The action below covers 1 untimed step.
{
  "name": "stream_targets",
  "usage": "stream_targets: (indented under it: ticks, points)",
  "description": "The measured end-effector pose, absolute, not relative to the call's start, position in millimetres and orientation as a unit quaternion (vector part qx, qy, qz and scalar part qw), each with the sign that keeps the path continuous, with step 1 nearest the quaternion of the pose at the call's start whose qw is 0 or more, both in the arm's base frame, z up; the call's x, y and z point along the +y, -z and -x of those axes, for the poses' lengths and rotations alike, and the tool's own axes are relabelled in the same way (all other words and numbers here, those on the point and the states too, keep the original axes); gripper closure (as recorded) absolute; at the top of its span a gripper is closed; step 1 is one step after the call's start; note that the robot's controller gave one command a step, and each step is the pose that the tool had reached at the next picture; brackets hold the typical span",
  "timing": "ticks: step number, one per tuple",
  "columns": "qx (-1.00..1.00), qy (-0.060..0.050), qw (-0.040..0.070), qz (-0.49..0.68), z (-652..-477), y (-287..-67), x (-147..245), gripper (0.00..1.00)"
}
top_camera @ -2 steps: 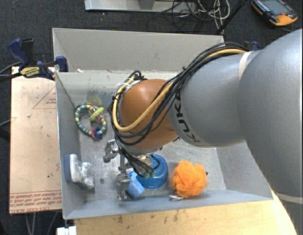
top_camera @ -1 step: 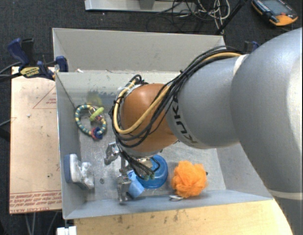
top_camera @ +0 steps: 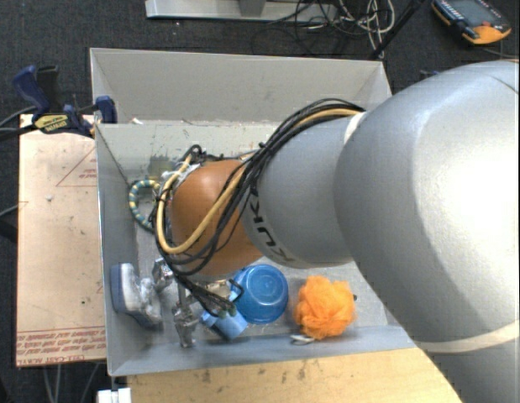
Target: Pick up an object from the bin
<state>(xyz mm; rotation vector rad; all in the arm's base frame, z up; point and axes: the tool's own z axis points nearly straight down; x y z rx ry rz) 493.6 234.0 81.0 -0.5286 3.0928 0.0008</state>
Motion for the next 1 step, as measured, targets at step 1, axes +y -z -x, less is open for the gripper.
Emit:
stream_targets:
  ticks: [1]
  points:
    - [0.986, 0.009, 0.005, 0.166, -504.2, -61.4, 255.9, 0.0]
